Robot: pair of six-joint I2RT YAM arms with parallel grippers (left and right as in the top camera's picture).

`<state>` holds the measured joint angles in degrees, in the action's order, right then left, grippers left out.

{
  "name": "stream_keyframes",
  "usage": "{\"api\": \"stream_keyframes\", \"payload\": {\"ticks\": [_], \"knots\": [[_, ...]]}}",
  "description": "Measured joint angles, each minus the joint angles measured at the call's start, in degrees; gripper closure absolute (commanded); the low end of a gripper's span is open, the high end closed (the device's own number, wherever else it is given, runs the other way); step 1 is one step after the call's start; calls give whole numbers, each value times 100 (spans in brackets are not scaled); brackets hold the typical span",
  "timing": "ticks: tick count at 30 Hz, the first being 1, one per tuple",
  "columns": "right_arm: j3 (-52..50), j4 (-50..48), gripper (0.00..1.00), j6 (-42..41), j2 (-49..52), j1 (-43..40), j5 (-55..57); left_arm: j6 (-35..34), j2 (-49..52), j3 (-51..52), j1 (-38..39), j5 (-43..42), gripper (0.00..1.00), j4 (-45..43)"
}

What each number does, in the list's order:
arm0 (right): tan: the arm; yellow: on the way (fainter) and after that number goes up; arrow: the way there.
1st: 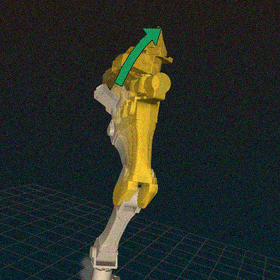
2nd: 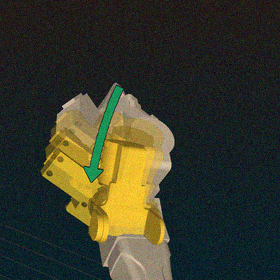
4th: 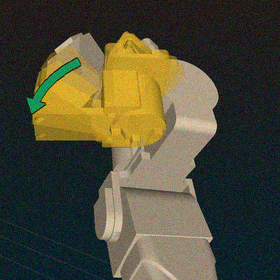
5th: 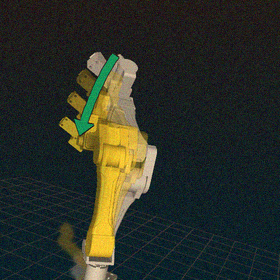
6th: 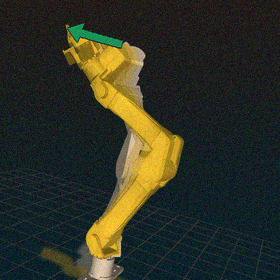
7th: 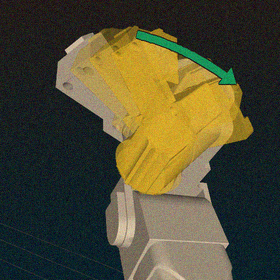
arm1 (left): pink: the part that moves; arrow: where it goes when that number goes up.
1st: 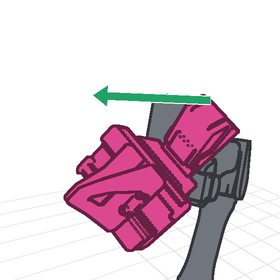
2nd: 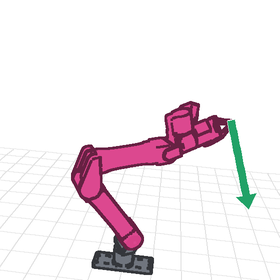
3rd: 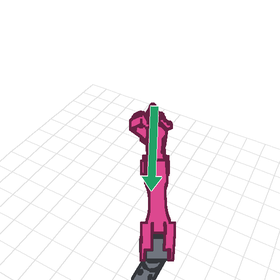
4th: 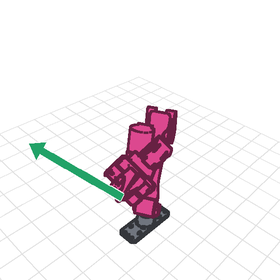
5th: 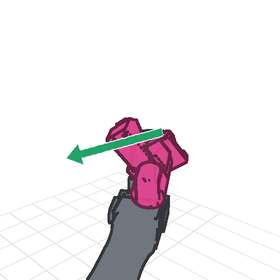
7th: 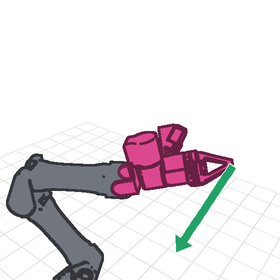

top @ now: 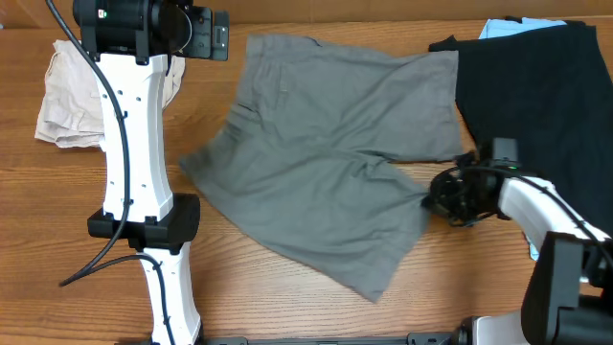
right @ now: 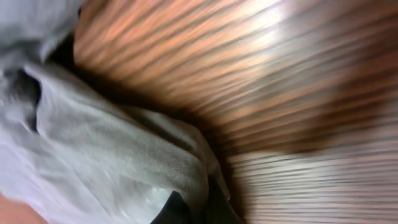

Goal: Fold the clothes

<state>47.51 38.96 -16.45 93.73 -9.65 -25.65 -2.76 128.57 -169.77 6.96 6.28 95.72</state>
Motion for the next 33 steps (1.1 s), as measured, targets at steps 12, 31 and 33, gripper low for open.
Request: {"api": "stream_keyframes", "payload": {"ticks": [12,31,33], "knots": [[79,-59,96,149,4,-1137,-118,0,2,68,-66,0,0,-107],[2527,2688,0,1023,-481,-1154,-105,151,2,774,-66,-337,1,-50],[2682,2708,0,1062,-785,-1115,-111,315,2,1128,-72,-538,0,-317]]}}
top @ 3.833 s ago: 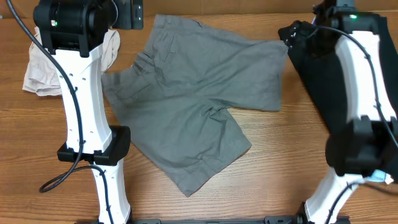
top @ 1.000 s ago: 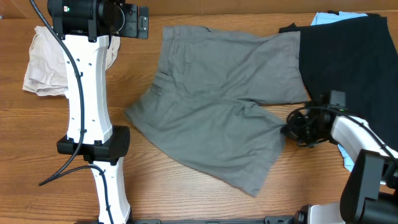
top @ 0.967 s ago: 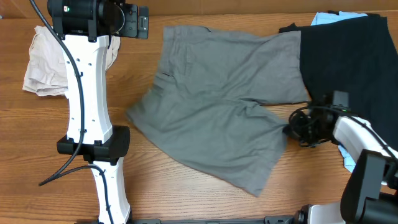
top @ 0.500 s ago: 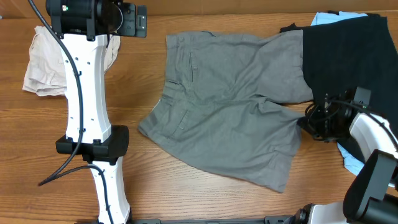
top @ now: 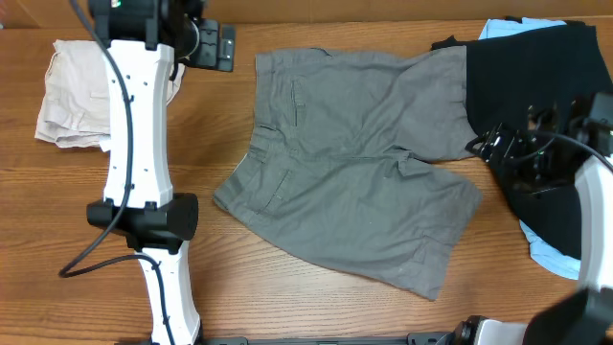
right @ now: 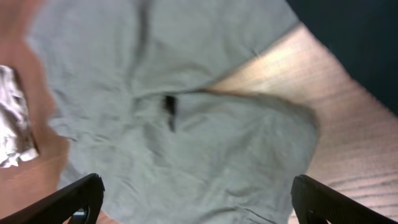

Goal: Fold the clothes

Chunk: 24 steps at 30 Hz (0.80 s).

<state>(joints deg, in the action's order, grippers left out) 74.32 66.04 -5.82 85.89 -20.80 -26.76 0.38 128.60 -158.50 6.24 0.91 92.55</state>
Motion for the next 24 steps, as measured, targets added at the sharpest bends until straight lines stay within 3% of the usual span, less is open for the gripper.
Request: {"api": "stream_keyframes", "payload": {"ticks": [10,17,24], "knots": [[90,-42,0,275,-411,844,81,1045,57,2371,26,-1150,0,-1762],[90,-282,0,345,-407,1495,446,1250,96,3724,81,-1298,2,-2551],[90,-389,0,352,-407,1569,640,1335,96,4564,177,-1390,7,-3136]]}}
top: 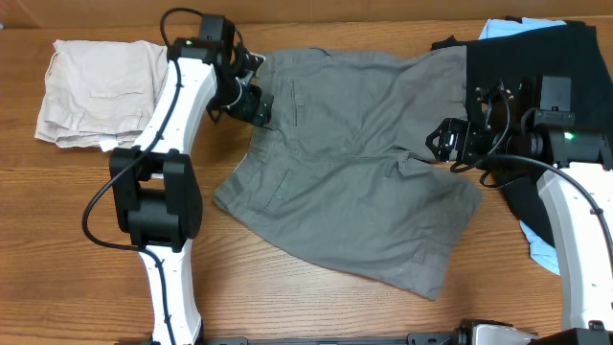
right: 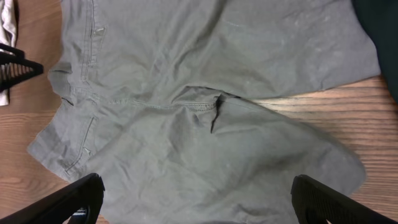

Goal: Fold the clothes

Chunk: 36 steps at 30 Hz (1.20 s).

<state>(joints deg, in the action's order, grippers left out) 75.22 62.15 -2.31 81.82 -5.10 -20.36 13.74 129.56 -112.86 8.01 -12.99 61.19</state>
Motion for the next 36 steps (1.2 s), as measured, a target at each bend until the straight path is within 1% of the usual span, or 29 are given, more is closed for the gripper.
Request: {"api": "stream_keyframes", "payload": {"ticks": [2,5,7,9,11,14,17,19,20,29,36], "knots": [[0,0,0,0,0,0,17,2,0,168,63,-76,7,-133],[0,2,0,0,0,0,28,2,0,389,184,-140,13,-387],[0,-2,0,-2,0,0,31,7,0,533,256,-160,20,-540],[0,0,0,-2,0,0,26,13,0,651,293,-162,30,-634],[0,2,0,2,0,0,28,-63,0,730,326,-131,39,-669],[0,-2,0,0,0,0,31,-254,0,750,319,0,50,-708],[0,2,0,2,0,-2,35,-374,0,752,313,133,72,-706],[0,0,0,0,0,0,39,-435,0,752,308,197,89,-713],[0,-2,0,-4,0,0,39,-468,0,752,310,214,96,-719],[0,129,0,-98,0,0,44,-922,0,774,208,516,96,-702],[0,26,0,-417,0,0,17,-1084,0,774,-531,588,96,-588]]}}
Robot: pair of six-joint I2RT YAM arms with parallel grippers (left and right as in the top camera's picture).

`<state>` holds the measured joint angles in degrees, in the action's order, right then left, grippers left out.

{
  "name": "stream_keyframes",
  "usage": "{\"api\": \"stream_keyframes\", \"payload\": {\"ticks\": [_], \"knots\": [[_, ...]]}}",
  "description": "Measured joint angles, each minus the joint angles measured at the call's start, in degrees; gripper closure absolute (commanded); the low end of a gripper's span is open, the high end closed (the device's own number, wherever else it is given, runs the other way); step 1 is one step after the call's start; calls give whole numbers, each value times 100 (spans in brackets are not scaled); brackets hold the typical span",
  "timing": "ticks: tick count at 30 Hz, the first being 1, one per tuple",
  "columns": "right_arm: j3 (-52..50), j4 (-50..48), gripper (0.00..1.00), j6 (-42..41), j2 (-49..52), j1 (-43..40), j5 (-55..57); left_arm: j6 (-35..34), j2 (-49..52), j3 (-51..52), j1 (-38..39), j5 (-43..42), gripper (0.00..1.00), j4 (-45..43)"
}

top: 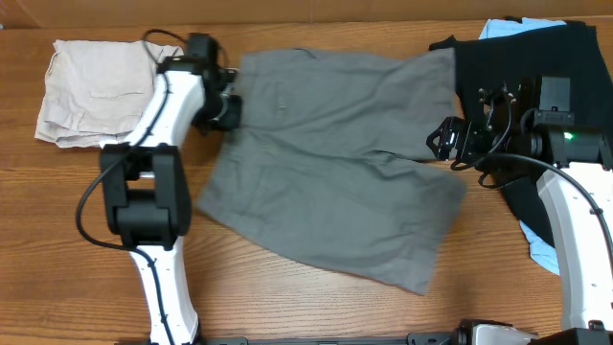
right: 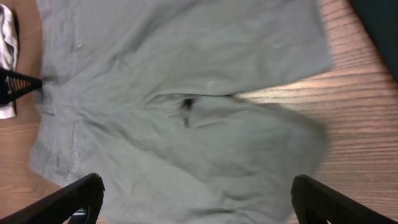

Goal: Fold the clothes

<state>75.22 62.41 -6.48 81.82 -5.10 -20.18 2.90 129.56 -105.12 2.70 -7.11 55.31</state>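
Observation:
Grey shorts (top: 335, 163) lie spread flat mid-table, waistband to the left and legs to the right. My left gripper (top: 222, 108) sits low at the waistband's left edge and looks shut on it. In the right wrist view it shows as a dark tip (right: 22, 84) at the edge of the shorts (right: 186, 93). My right gripper (top: 448, 141) hovers above the gap between the two legs. It is open, with its wide-apart fingertips (right: 81, 193) holding nothing.
A folded beige cloth (top: 91, 91) lies at the far left. A black garment (top: 527, 67) covers the far right corner, with a light blue cloth (top: 541, 254) under it. Bare wooden table (top: 287, 307) runs along the near edge.
The left gripper has moved left at the waistband, and the shorts have shifted left with it. The right leg hems now lie farther from the black garment. The right gripper stays open where it was.
First the shorts lay skewed, with my right gripper low at a leg hem and the left arm raised high. Then they lay flatter and farther right under the open right gripper. Later the left gripper was down at the waistband. Now the shorts sit farther left.

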Motion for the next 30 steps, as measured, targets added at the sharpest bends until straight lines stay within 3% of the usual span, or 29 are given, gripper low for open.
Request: {"api": "stream_keyframes", "payload": {"ticks": [9,12,14,19,23,24,26,30], "knots": [[0,-146,0,-94,22,0,-44,-2,0,2,-254,140,94,107],[0,-181,0,-98,48,0,-44,-4,0,2,-232,149,46,146],[0,-177,0,-101,55,0,-44,-2,0,0,-232,184,33,319],[0,-358,0,-190,68,0,-46,-50,52,-546,-238,299,22,1432],[52,-240,0,-363,22,0,-39,-125,90,-1897,-275,358,14,2586],[85,-166,0,-402,-35,0,-37,-129,85,-2277,-275,356,6,2876],[160,7,0,-479,-264,0,-9,-136,74,-3047,-275,413,0,3460],[273,540,0,-702,-1082,0,205,-188,-138,-3836,-275,538,0,4096]]}}
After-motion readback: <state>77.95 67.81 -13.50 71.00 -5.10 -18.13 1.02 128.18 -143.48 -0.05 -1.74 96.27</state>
